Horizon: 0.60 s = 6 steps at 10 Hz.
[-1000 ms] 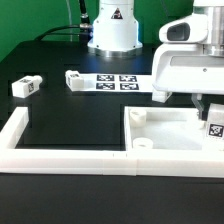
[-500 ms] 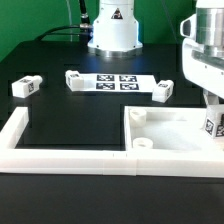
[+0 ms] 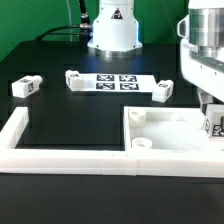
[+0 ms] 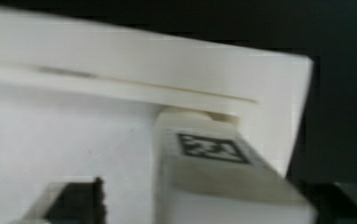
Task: Assemble square table
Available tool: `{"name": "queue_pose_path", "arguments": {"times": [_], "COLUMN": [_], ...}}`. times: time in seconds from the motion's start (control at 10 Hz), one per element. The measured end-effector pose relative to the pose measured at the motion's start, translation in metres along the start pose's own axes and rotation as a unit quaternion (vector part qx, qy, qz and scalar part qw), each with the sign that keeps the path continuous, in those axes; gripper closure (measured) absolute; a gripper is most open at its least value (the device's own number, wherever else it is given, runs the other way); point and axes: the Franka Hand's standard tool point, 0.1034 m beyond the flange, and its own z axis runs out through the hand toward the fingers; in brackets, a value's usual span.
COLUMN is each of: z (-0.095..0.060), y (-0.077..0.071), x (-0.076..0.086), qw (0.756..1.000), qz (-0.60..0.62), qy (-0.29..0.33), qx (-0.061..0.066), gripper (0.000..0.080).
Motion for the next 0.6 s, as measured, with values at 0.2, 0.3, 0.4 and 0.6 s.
{"name": "queue_pose_path", "arguments": {"times": [0.2, 0.3, 0.4, 0.6], "z": [-0.0015, -0.0026, -0.0020, -0.0020], "y": [-0.0034, -0.0054, -0.0048, -0.0044], "x": [0.0018, -0.0001, 0.0008, 0.0026], "qw": [0.986, 0.972, 0.972, 0.949], "qz": [-0.169, -0.234, -0.235, -0.316], "qy": [0.002, 0.000, 0.001, 0.004], "qx": [0.006, 0.006, 0.006, 0.003], "gripper": [0.0186, 0.0156, 0.0151, 0.0151]}}
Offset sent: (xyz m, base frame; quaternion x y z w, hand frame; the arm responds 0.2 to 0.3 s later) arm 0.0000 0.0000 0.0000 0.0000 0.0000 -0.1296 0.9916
